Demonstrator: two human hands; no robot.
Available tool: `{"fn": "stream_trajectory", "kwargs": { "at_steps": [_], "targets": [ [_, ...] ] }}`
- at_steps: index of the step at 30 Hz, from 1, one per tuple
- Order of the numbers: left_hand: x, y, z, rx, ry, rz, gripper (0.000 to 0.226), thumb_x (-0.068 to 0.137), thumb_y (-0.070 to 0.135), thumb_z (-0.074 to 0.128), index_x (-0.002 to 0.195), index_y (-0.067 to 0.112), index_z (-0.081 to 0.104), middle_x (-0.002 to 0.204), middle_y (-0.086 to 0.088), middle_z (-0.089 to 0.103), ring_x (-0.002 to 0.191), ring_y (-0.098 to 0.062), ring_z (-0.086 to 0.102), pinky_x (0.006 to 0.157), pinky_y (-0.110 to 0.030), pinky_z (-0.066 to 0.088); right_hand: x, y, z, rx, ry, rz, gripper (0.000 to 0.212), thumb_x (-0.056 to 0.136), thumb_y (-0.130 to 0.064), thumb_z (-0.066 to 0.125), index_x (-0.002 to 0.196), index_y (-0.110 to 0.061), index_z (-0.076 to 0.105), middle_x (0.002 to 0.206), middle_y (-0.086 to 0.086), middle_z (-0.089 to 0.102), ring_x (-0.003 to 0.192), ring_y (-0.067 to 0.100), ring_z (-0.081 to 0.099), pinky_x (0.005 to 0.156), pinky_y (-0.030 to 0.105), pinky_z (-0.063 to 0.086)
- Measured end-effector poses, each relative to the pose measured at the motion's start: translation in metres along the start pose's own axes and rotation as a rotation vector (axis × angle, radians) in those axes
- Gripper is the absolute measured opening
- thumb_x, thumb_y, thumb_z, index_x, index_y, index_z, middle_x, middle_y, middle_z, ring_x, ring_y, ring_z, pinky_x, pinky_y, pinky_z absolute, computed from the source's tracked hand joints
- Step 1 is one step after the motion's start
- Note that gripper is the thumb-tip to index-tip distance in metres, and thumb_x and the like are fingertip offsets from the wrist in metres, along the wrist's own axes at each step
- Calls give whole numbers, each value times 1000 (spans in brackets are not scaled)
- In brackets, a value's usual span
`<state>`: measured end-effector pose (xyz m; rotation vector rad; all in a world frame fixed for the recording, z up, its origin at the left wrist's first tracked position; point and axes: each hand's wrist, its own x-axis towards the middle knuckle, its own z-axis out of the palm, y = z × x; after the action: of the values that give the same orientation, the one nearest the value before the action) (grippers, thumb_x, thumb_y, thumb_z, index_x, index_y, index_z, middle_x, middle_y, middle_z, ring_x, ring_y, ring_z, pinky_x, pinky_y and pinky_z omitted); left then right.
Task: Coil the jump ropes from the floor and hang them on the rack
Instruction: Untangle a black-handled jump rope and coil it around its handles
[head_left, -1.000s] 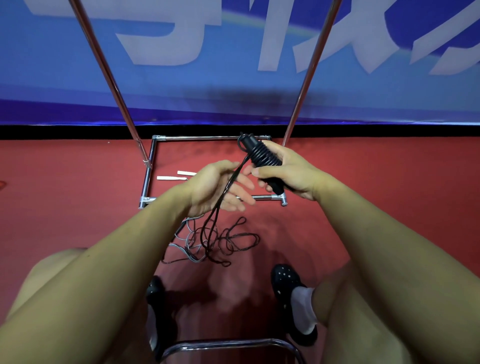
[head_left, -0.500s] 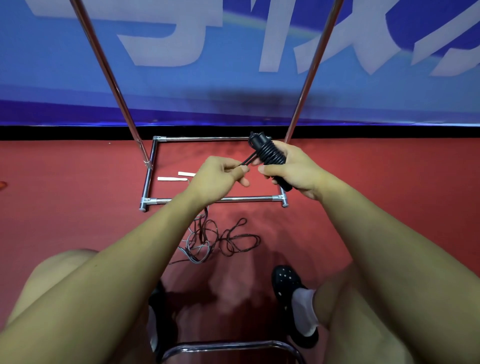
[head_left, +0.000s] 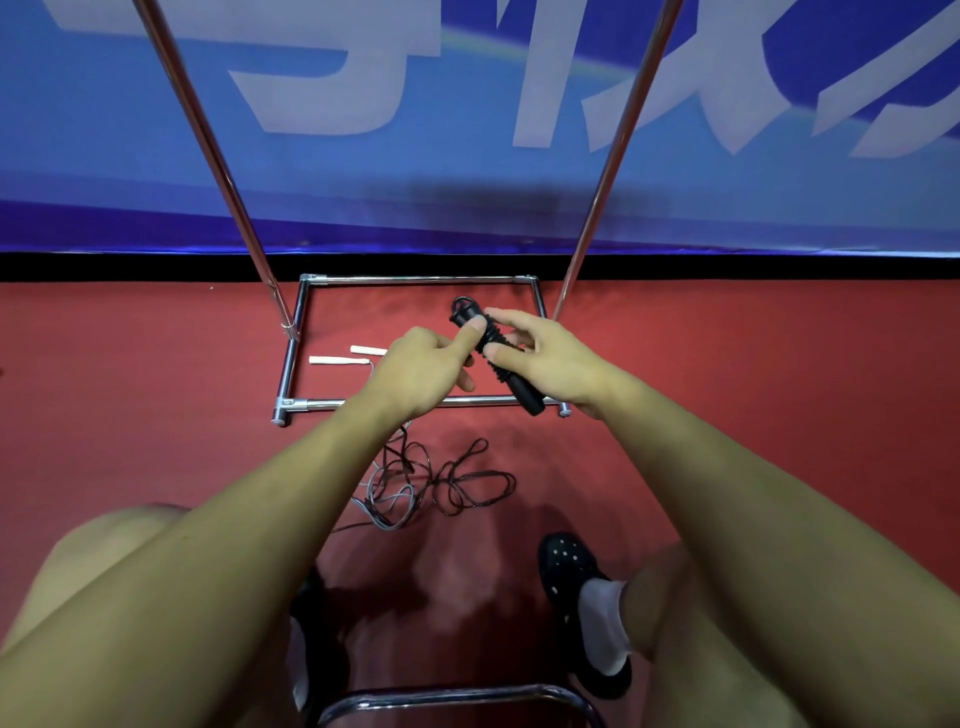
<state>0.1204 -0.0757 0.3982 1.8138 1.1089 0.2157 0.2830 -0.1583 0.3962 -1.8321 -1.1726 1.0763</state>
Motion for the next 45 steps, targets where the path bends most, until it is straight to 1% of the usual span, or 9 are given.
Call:
{"fn": "stream_trajectory", "kwargs": {
  "at_steps": [6,10,14,18,25,32,38,41,45],
  "targets": [
    [-3,9,-3,-123,-26,58,58,101,56,49,68,14,73,53,10,67,41,-3,44,48,-16,37,-3,-4,-3,94,58,-4,67,79,-27,89,139,-28,58,110,11,73,99,23,75,89,31,58],
    [-7,14,-5,-217,-117,142,63,104,46,50,48,23,66,48,14,60,42,1,44,47,-9,34,-9,-3,-5,347,-155,34,50,89,-17,79,134,-20,57,108,4,70,95,13,71,87,26,57],
    [-8,14,-4,-299,-219,111,49,104,45,51,80,10,75,59,8,68,48,-3,52,51,-13,43,-12,1,-13,536,-359,141,41,100,-11,61,138,-21,51,112,8,67,115,34,68,92,44,59],
    [-7,14,-5,-428,-261,4,44,100,53,54,92,14,72,84,-5,70,54,-15,62,50,-21,50,-10,-4,-13,359,-204,22,47,96,-8,69,138,-21,53,113,13,73,98,31,75,69,33,61],
    [-6,3,-3,-424,-453,-218,64,105,61,25,98,9,63,63,-7,63,43,-18,53,38,-21,36,-3,-6,-22,389,-29,-60,37,94,-4,69,129,-11,59,119,-4,74,75,19,66,61,29,55],
    [4,2,1,-636,-291,-84,29,105,28,52,100,6,70,75,0,74,51,-6,60,49,-15,46,-1,0,-31,396,50,-3,31,92,-8,74,121,-5,65,100,0,76,74,15,67,64,31,56],
    [7,-2,0,-431,-94,62,19,99,23,66,97,9,79,78,0,72,63,-17,43,59,-19,37,-1,-1,-30,389,59,56,24,92,-16,76,111,-10,62,86,5,71,71,17,65,64,30,57],
    [4,2,-2,-354,-48,79,30,102,33,59,93,14,80,61,7,57,66,-21,38,62,-29,32,-1,-5,-29,446,26,152,31,103,-40,57,109,-11,64,90,8,70,71,18,65,66,30,54],
    [1,8,-1,-158,-4,80,37,107,37,48,101,16,77,57,3,36,41,-8,30,44,-16,30,0,-7,-25,536,-4,209,47,110,-41,35,117,-4,63,93,10,71,73,20,64,68,31,51]
  ]
}}
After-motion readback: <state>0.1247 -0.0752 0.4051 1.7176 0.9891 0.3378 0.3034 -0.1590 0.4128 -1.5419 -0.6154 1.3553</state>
